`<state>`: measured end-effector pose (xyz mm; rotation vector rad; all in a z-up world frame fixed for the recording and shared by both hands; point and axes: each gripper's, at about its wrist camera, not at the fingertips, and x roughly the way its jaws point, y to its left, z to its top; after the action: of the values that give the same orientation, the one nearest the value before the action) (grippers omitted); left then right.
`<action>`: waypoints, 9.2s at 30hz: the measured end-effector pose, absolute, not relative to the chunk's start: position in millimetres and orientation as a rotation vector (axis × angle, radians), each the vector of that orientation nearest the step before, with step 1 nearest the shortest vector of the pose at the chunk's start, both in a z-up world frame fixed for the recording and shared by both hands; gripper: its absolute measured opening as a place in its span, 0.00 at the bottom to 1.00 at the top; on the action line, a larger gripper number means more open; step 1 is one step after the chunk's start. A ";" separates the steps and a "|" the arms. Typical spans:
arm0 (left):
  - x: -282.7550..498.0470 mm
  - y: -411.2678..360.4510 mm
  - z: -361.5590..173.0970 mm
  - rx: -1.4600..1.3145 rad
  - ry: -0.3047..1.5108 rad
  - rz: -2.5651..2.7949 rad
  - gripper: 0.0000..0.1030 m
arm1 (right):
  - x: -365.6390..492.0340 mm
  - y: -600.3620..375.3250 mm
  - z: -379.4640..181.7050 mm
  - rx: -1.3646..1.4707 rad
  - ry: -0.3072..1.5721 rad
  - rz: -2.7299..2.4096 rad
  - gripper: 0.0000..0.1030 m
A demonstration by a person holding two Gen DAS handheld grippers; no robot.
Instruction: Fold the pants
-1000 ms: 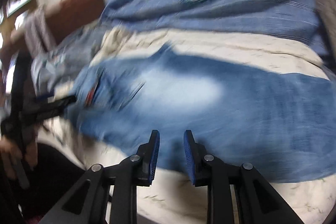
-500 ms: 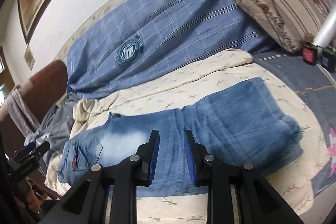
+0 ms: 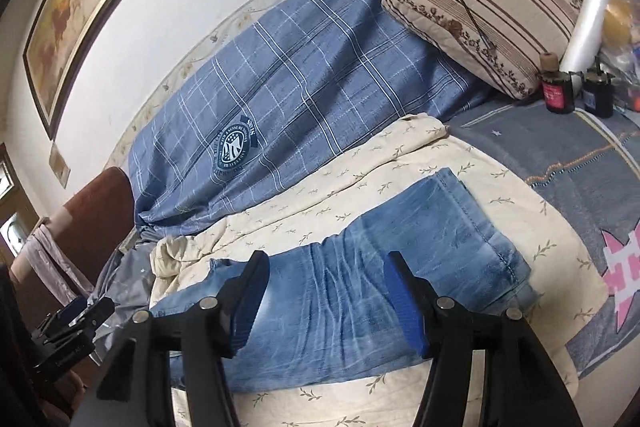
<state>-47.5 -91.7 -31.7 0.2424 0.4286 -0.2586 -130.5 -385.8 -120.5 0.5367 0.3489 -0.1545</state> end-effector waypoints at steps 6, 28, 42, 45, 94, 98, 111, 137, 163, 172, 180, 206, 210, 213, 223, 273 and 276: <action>-48.9 -99.8 -33.7 0.245 0.441 -0.283 0.87 | -129.8 -391.0 -123.9 0.554 0.365 -0.170 0.61; 8.0 -82.5 -134.3 0.284 0.712 -0.242 0.87 | -152.3 -504.7 -172.2 1.015 0.373 -0.217 0.61; 20.1 -60.0 -168.7 0.320 0.780 -0.186 0.88 | -100.9 -497.9 -190.5 1.037 0.534 -0.263 0.61; 16.1 -53.1 -162.2 0.301 0.781 -0.184 0.87 | -97.7 -489.0 -194.8 0.981 0.589 -0.278 0.61; -52.3 45.1 -32.9 0.085 0.511 -0.158 0.95 | -114.2 -378.8 -117.2 0.526 0.280 -0.374 0.64; -26.5 4.9 -39.6 0.096 0.558 -0.229 0.95 | -127.5 -390.5 -121.6 0.569 0.285 -0.421 0.64; 4.7 -16.6 -75.6 0.219 0.539 -0.241 0.95 | -138.7 -448.2 -144.3 0.785 0.324 -0.321 0.64; 63.0 5.7 -150.3 0.123 0.729 -0.185 0.95 | -159.6 -488.3 -185.4 1.060 0.372 -0.279 0.64; 44.0 8.4 -127.0 0.105 0.540 -0.219 0.95 | -154.5 -494.2 -203.6 1.098 0.415 -0.454 0.64; 48.8 11.4 -128.2 0.066 0.572 -0.240 0.95 | -138.9 -484.4 -196.5 1.055 0.439 -0.376 0.57; 46.5 11.8 -128.6 0.072 0.567 -0.241 0.95 | -124.8 -480.2 -197.9 1.034 0.505 -0.388 0.53; 63.1 22.9 -142.3 0.025 0.675 -0.207 0.95 | -77.9 -354.1 -138.2 0.487 0.435 -0.288 0.16; 60.3 29.4 -138.3 0.027 0.646 -0.205 0.95 | -52.4 -305.4 -140.6 0.426 0.477 -0.176 0.16; 59.6 34.3 -135.6 0.022 0.631 -0.206 0.95 | -31.2 -272.9 -153.3 0.400 0.550 -0.107 0.16; 59.8 45.8 -131.3 -0.023 0.619 -0.214 0.95 | 9.1 -217.4 -194.8 0.373 0.796 0.145 0.68; 86.1 -109.3 -154.8 0.146 1.013 -0.466 0.88 | 5.5 -338.5 -162.4 0.759 0.587 0.094 0.34; 73.6 -109.6 -159.2 0.202 0.963 -0.463 0.89 | 37.2 -343.7 -164.5 0.758 0.610 0.065 0.34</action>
<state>73.6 -109.6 -159.2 0.2024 0.9627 -0.4630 37.2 -343.7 -164.5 0.7583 0.6101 0.0648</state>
